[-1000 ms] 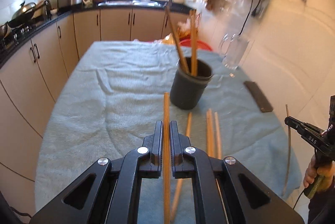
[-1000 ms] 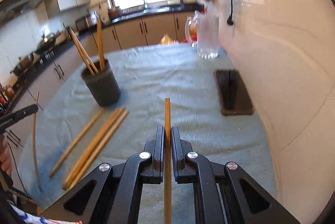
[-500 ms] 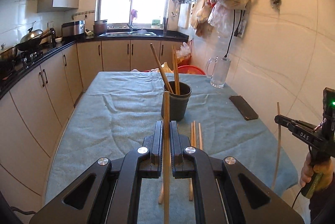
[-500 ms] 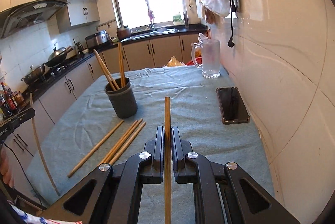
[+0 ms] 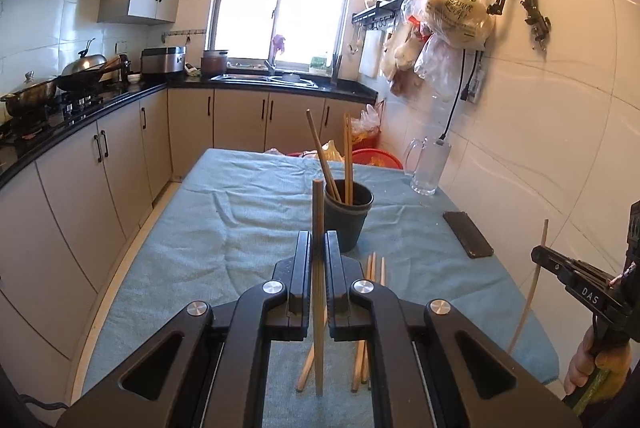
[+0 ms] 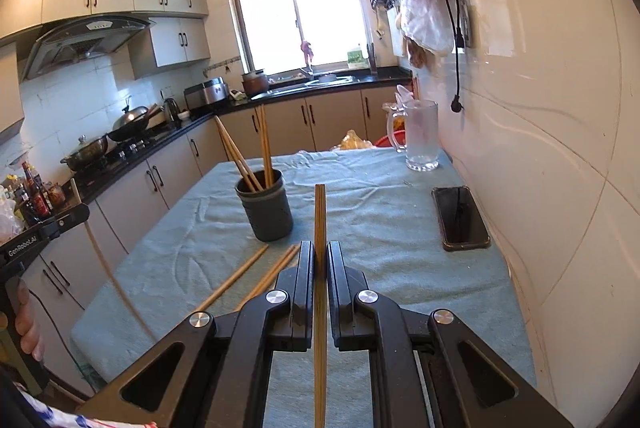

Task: Organize utensils
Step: 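Lift both held chopsticks upright and carry them over the black cup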

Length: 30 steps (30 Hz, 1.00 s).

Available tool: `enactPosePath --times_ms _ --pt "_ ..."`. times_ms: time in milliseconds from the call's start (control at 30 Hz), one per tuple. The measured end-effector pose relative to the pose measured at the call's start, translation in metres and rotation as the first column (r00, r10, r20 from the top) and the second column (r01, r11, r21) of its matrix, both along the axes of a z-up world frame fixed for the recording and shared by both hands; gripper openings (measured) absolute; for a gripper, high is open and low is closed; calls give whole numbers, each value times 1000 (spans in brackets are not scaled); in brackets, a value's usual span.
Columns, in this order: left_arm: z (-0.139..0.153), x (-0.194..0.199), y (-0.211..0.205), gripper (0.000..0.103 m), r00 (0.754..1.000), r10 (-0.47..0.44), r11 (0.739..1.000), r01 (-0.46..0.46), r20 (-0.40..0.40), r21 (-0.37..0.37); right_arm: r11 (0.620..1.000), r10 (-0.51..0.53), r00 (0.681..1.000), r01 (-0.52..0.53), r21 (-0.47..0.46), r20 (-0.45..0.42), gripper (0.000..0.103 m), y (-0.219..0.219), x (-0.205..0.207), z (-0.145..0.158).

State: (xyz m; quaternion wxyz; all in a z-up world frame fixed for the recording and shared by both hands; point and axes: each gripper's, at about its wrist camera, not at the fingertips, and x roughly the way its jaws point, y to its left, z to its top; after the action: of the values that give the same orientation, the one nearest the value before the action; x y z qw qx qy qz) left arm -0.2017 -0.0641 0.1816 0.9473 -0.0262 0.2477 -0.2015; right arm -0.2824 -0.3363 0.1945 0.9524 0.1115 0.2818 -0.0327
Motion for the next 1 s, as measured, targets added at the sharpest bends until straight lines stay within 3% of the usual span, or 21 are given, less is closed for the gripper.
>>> enactPosePath --times_ms 500,733,1000 --pt "22 25 -7 5 998 -55 998 55 13 -16 999 32 998 -32 -1 49 6 -5 37 29" --pt "42 64 -14 5 995 -96 995 96 0 -33 998 60 996 -59 -10 69 6 -1 75 46" --pt "80 114 -29 5 995 -85 991 90 54 -101 995 94 982 -95 0 164 6 2 137 89"
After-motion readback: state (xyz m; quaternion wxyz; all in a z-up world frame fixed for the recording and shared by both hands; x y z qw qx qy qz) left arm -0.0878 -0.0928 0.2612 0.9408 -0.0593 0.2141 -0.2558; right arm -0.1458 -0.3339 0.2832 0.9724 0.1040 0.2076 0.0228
